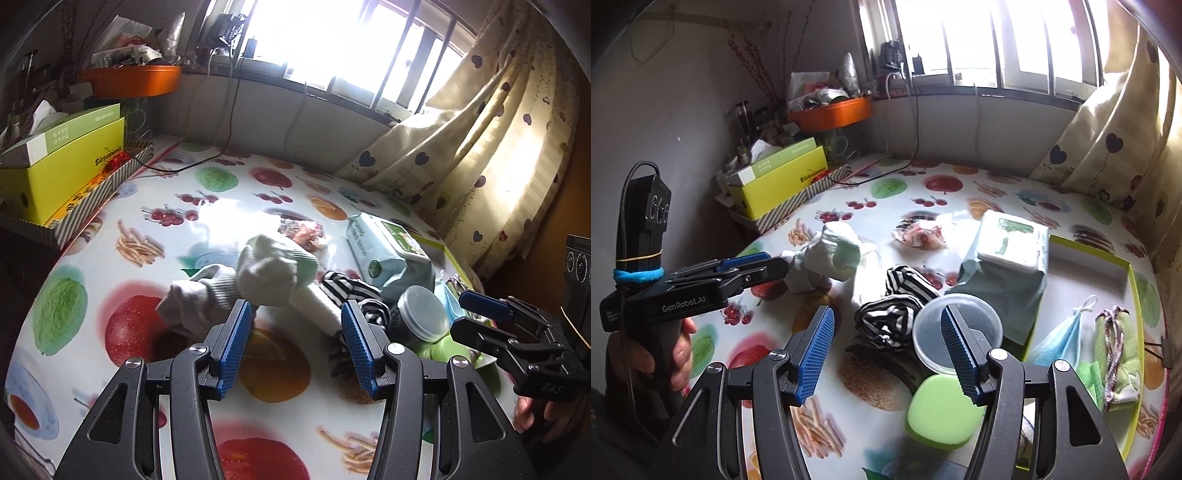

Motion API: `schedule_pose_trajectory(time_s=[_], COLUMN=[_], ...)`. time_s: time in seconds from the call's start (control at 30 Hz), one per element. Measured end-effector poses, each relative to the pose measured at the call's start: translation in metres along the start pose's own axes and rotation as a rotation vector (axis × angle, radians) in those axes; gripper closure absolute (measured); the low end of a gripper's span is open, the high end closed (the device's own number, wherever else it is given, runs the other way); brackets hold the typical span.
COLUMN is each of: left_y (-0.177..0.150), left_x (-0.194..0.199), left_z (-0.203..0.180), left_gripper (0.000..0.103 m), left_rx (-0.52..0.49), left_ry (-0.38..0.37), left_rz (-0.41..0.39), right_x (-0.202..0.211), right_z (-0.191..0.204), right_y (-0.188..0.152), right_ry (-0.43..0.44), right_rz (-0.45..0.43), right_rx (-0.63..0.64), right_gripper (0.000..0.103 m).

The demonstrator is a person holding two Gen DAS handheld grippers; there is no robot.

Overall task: Organize soft objects
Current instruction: 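Grasp the white sock with the left tool while the right tool grasps the pale knit glove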

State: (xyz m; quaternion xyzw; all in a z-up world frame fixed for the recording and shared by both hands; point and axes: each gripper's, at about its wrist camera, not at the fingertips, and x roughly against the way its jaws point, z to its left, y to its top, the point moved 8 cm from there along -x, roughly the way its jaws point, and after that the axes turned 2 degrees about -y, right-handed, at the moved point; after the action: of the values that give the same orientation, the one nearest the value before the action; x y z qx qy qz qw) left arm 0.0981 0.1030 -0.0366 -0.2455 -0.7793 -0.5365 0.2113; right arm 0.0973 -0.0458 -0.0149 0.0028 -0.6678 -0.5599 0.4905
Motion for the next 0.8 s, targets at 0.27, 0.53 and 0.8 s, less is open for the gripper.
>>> schedule_pose_trajectory(time_s=[0.27, 0.53, 0.8], left_y=[0.002, 0.002, 0.002], left_x=[-0.004, -0.011, -0.020], left_z=[0.036, 0.067, 0.089], left_gripper=[0.051, 0.051, 0.051], left_rx=[0.048, 0.091, 0.125], left_ry=[0.047, 0.067, 0.066], left_rz=[0.000, 0.009, 0.018], right_x=[-0.030, -0.068, -0.111], right_z=[0.018, 0.038, 0.051], right_y=[0.015, 0.030, 0.045], right_ry=[0.030, 0.066, 0.080], right_rz=[0.023, 0.058, 0.093], right_rx=[0.012, 0.014, -0.005], right_gripper=[0.035, 0.035, 0.034])
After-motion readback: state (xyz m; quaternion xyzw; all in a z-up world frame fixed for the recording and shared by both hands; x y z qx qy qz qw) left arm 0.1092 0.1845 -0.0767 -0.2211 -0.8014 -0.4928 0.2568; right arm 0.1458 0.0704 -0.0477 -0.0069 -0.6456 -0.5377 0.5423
